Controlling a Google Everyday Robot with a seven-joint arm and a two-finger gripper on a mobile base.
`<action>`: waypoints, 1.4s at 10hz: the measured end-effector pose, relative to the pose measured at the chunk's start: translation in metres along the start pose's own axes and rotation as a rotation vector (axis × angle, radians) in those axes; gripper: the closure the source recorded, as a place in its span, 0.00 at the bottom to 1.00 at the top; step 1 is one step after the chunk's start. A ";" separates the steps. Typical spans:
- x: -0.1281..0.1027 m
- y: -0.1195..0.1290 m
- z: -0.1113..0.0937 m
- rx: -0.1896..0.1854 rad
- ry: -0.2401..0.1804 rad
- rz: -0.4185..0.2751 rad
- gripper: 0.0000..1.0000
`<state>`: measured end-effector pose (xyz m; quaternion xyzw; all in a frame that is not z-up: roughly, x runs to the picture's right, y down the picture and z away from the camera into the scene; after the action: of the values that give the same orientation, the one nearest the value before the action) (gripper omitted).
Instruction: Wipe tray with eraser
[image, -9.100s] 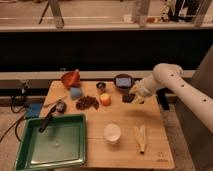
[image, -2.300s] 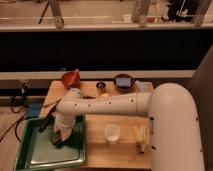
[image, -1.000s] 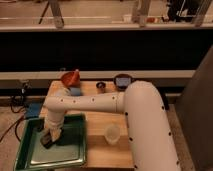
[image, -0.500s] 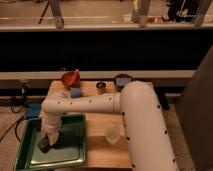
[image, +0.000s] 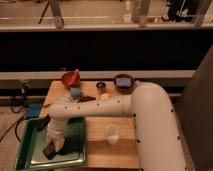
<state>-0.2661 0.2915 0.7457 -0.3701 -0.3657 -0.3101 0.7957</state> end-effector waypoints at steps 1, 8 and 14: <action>0.009 0.012 -0.006 0.010 -0.005 0.020 1.00; 0.057 0.018 -0.039 0.051 0.018 0.116 1.00; 0.049 -0.042 -0.037 0.029 0.026 0.063 1.00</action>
<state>-0.2590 0.2275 0.7834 -0.3658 -0.3479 -0.2844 0.8150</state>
